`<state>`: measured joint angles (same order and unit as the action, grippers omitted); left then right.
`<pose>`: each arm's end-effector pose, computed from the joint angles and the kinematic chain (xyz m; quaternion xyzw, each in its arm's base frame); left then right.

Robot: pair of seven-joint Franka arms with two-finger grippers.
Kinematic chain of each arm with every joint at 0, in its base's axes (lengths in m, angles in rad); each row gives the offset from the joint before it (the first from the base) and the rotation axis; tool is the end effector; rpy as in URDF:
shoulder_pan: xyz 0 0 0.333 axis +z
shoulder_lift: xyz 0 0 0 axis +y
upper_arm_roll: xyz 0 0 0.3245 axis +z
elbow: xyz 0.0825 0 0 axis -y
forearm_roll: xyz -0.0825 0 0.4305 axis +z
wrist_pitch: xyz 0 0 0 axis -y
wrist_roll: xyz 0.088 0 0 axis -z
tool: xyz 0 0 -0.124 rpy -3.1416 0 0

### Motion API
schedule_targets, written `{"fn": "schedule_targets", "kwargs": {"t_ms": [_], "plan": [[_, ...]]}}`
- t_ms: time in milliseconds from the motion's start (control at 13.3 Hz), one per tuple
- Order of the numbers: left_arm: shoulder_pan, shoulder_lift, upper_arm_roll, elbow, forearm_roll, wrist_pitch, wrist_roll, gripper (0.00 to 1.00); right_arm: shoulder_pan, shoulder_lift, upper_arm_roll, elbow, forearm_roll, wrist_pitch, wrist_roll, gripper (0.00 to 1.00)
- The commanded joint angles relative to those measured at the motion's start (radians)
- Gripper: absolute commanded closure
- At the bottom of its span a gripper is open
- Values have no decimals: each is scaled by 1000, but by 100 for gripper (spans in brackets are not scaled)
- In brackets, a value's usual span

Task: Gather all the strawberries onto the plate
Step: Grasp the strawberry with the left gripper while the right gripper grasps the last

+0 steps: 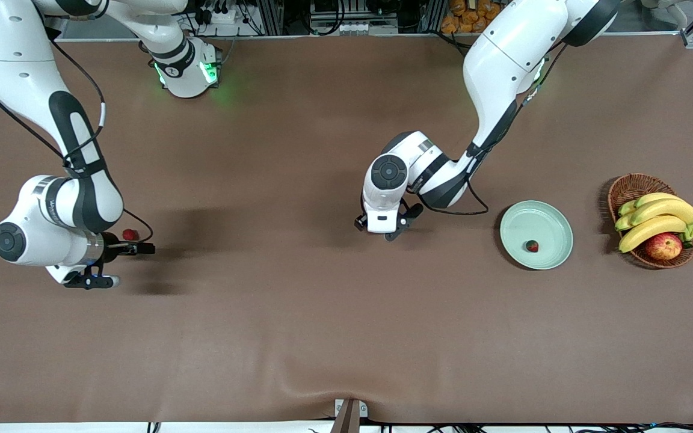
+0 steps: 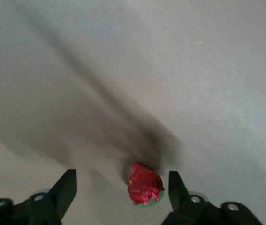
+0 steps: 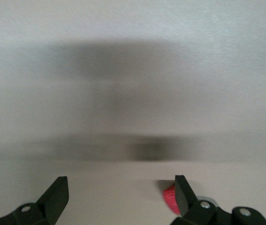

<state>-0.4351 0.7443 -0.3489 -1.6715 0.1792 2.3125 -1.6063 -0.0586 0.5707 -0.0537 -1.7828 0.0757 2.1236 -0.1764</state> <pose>0.5188 -0.4855 0.1423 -0.9240 -0.3778 0.0598 0.0045 0.6622 -0.0690 0.1761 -0.9933 -0.0110 0.1107 0.0311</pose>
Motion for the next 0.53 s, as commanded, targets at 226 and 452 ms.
{"fn": "schedule_targets", "kwargs": {"t_ms": [226, 452], "plan": [[-4, 19, -2, 4, 31, 22, -37, 33, -53, 57, 17, -6, -142, 9, -29, 0], [-5, 32, -2, 7, 31, 56, -35, 51, -75, 74, 17, -6, -151, 0, -92, 4]]}}
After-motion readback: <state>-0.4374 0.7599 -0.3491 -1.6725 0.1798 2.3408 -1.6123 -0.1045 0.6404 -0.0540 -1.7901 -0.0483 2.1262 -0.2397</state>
